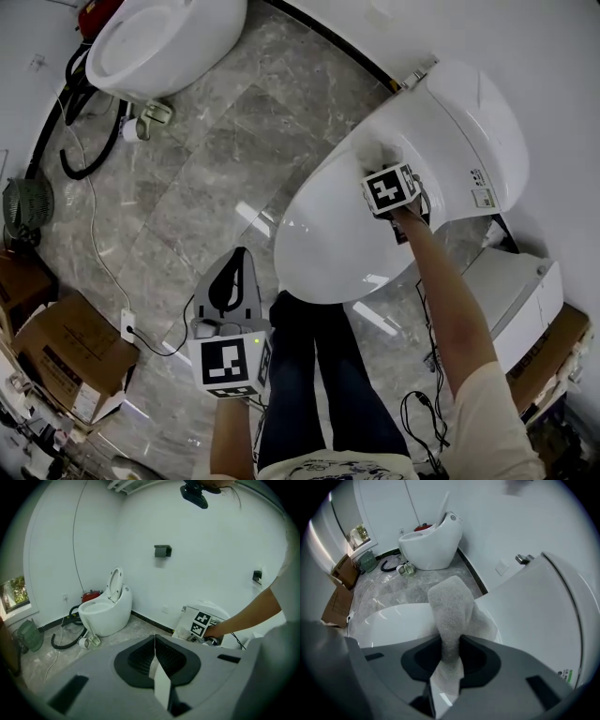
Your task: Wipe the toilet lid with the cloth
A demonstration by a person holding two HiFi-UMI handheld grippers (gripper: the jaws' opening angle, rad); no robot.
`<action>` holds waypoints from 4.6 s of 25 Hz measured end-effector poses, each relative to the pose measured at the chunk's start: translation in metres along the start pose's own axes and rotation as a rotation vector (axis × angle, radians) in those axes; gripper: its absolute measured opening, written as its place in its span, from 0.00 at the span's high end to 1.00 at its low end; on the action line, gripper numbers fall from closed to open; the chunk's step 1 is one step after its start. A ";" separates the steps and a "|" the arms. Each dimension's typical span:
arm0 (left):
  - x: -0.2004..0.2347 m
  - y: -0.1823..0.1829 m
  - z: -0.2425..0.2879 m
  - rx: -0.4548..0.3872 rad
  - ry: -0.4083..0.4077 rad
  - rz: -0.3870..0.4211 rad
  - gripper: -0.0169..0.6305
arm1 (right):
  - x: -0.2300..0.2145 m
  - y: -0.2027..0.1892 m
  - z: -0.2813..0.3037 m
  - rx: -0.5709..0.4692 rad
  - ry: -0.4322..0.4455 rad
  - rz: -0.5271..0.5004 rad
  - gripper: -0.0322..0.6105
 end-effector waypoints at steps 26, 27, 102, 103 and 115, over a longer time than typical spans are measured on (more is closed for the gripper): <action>0.045 -0.035 -0.076 -0.039 0.092 -0.050 0.96 | 0.169 0.006 -0.042 -0.120 0.094 -0.259 0.80; 0.045 -0.036 -0.078 -0.040 0.095 -0.051 0.96 | 0.174 0.005 -0.043 -0.123 0.098 -0.267 0.80; -0.023 -0.025 -0.024 0.039 0.032 0.027 0.96 | 0.062 -0.119 -0.041 -0.208 0.307 -0.273 0.81; -0.025 -0.025 -0.023 0.042 0.031 0.028 0.96 | 0.056 -0.119 -0.039 -0.209 0.296 -0.277 0.81; -0.038 -0.021 -0.005 0.061 0.009 0.049 0.96 | -0.012 -0.115 -0.020 -0.215 0.194 -0.166 0.81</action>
Point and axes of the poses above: the fingertips, and each gripper's own axes: z forward along the fingers, x to its left, y out of its top, the point moved 1 cm from there along -z, backward along the fingers, and after that the axes turned 10 degrees about -y, right-handed, at the moved point
